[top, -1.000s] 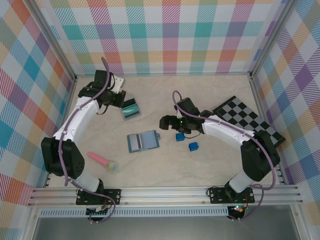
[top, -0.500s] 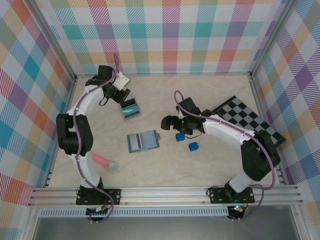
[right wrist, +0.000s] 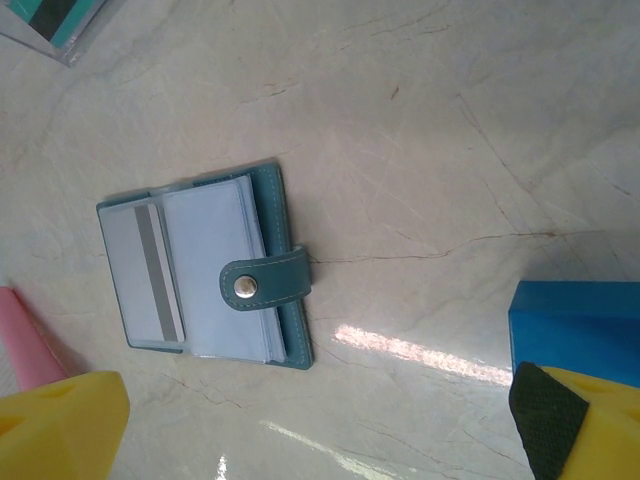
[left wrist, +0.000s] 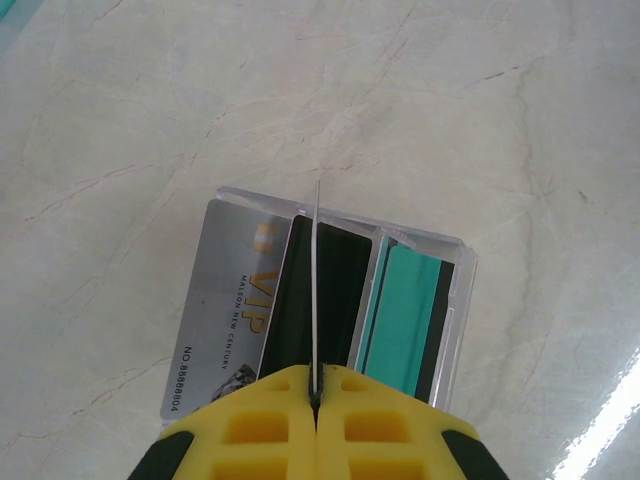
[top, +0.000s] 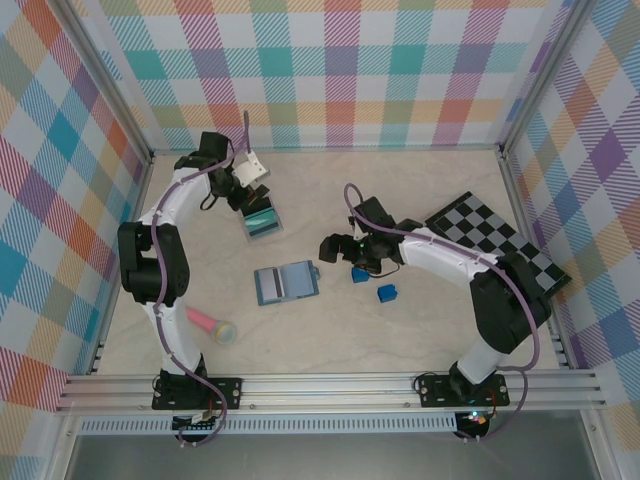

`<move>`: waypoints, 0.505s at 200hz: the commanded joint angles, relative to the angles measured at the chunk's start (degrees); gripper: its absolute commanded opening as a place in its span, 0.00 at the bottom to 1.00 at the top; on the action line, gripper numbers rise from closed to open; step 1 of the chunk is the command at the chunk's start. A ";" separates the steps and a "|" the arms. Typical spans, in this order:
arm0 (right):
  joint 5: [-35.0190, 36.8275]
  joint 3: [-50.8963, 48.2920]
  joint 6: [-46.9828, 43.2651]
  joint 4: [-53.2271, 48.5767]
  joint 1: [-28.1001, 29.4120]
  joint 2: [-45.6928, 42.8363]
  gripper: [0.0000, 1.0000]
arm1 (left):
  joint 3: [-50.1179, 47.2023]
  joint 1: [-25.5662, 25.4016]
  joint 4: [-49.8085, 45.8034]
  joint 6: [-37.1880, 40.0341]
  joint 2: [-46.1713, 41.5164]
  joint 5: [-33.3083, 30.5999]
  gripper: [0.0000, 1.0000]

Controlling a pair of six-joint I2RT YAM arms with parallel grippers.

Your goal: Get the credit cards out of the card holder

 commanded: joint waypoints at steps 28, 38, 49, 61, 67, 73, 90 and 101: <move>-1.16 3.02 0.92 -0.18 -0.26 1.23 1.00 | -1.10 0.53 0.75 3.74 1.24 -1.32 0.00; -0.89 3.20 0.84 -0.52 -0.26 1.28 1.00 | -0.87 0.53 0.40 3.98 1.75 -1.97 0.00; -0.51 3.37 0.76 -0.97 -0.24 1.25 1.00 | -0.54 0.51 -0.14 4.11 2.44 -3.06 0.00; -0.11 3.44 0.75 -1.32 -0.30 1.19 1.00 | -0.01 0.48 -1.05 4.55 2.99 -3.73 0.00; 0.04 3.39 0.75 -1.39 -0.26 1.24 1.00 | 0.11 0.53 -1.31 4.59 3.17 -3.88 0.00; 0.11 3.46 0.75 -1.40 -0.26 1.25 1.00 | 0.04 0.52 -1.28 4.55 3.27 -3.96 0.00; -0.12 3.72 0.84 -1.34 -0.28 1.84 1.00 | 0.04 0.53 -1.24 4.38 3.63 -4.38 0.00; -0.38 3.89 0.91 -1.33 -0.26 2.23 1.00 | 0.12 0.52 -1.61 4.35 4.05 -4.39 0.00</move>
